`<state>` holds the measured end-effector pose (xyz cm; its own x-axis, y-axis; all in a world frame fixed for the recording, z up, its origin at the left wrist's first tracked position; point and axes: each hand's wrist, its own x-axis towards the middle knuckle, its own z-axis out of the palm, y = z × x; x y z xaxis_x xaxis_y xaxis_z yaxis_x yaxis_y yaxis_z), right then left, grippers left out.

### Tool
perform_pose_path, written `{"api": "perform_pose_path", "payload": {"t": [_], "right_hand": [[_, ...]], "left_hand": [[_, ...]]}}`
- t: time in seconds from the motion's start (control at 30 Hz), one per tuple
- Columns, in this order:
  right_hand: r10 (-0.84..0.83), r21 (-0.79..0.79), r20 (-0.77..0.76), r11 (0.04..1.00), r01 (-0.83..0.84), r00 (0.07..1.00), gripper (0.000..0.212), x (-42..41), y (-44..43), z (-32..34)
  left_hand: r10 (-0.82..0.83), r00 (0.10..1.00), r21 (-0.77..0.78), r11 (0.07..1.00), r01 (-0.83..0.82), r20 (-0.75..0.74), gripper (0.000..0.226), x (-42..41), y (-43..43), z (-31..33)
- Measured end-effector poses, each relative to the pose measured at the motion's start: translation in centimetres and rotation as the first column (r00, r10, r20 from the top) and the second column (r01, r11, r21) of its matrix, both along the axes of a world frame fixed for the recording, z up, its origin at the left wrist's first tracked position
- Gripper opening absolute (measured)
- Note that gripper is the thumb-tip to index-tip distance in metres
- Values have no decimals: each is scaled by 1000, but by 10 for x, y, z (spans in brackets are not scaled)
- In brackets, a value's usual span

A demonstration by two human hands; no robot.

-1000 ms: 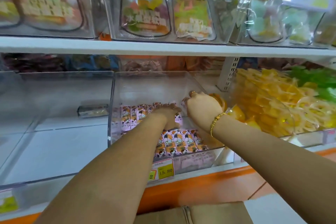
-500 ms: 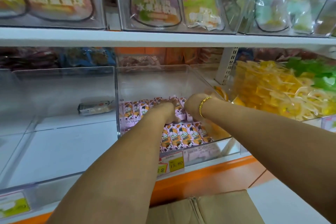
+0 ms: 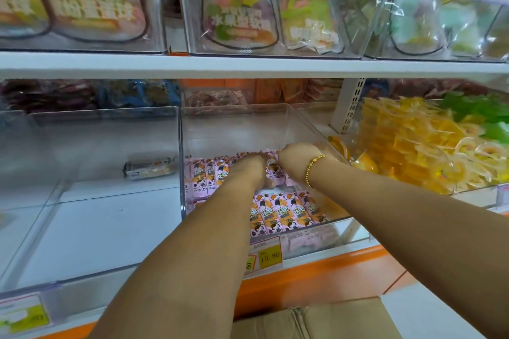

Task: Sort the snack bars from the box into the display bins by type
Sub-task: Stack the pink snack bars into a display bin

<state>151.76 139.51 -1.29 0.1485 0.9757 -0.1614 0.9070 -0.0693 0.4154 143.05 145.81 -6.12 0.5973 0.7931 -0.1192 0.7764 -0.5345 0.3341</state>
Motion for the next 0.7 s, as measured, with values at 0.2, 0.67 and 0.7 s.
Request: {"api": "perform_pose_path", "payload": {"t": [0.2,0.67,0.7], "right_hand": [[59,55,-144,997,-52,988,24,0,-42,15],[-55,-30,-799,998,52,599,68,-75,6,-19],[-42,-14,-797,999,51,603,58,-81,10,-17]], "left_hand": [[30,979,136,991,-2,-203,43,-17,-22,32],[288,863,80,933,-350,415,56,-166,-131,52],[282,851,44,941,-335,444,55,-170,-134,48]]}}
